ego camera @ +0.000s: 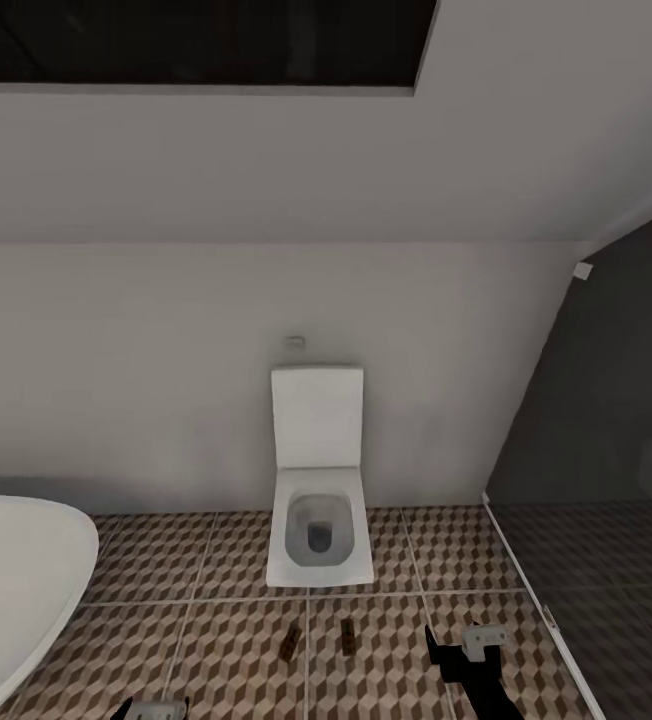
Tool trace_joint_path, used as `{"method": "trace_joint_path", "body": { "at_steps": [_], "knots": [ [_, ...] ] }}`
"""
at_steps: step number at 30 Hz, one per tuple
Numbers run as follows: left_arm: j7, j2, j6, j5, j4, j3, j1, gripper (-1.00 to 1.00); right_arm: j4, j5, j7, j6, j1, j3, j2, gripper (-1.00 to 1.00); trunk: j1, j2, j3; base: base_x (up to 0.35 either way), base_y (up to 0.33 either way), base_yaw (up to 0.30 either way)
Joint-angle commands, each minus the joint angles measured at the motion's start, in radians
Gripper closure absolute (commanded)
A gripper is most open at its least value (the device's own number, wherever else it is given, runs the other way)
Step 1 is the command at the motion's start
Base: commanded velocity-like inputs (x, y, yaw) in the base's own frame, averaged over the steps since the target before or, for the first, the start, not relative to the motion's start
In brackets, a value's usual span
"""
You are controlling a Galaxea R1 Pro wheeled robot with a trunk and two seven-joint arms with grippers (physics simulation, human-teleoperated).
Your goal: Take the four mousetraps from the cabinet in the bathroom and place them on the bathroom floor. Make sure all four end up on the same floor surface, and ensure that at least two of them are either under or directly next to the same bathroom sink.
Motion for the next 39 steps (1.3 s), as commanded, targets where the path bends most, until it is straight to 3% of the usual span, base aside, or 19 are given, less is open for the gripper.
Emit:
{"method": "trace_joint_path", "body": {
  "at_steps": [1,17,25,30,35,39],
  "knots": [
    [0.002,-0.003,-0.004,0.005,0.003,-0.008,-0.001,-1.00,0.001,-0.009,0.001,-0.003,-0.001,0.008,0.000,-1.00,0.001,-0.002,-0.002,0.000,0.000,0.000],
    [0.010,-0.020,0.000,0.005,0.004,-0.008,0.007,-1.00,0.002,-0.008,0.007,0.003,0.000,0.008,0.001,-1.00,0.001,-0.002,-0.002,0.000,0.000,0.000],
    [0.028,-0.019,0.000,0.007,0.004,-0.006,0.061,-1.00,0.003,-0.008,0.010,0.015,0.094,0.008,-0.007,-1.00,0.001,-0.002,-0.002,0.000,0.000,0.000],
    [0.094,-0.018,0.000,0.007,0.004,-0.006,0.088,-1.00,0.003,-0.007,0.035,0.012,0.184,0.008,-0.013,-1.00,0.001,-0.002,-0.002,0.000,0.000,0.000],
    [0.128,-0.015,0.000,0.007,0.004,-0.006,0.137,-1.00,0.003,-0.007,0.136,0.008,0.253,0.008,-0.040,-1.00,0.001,-0.002,-0.002,0.000,0.000,0.000],
    [0.131,-0.008,-0.002,0.007,0.004,-0.006,0.188,-1.00,0.003,-0.006,0.269,0.011,0.276,0.008,-0.075,-1.00,0.001,-0.002,-0.002,0.000,0.000,0.000]
  ]
}}
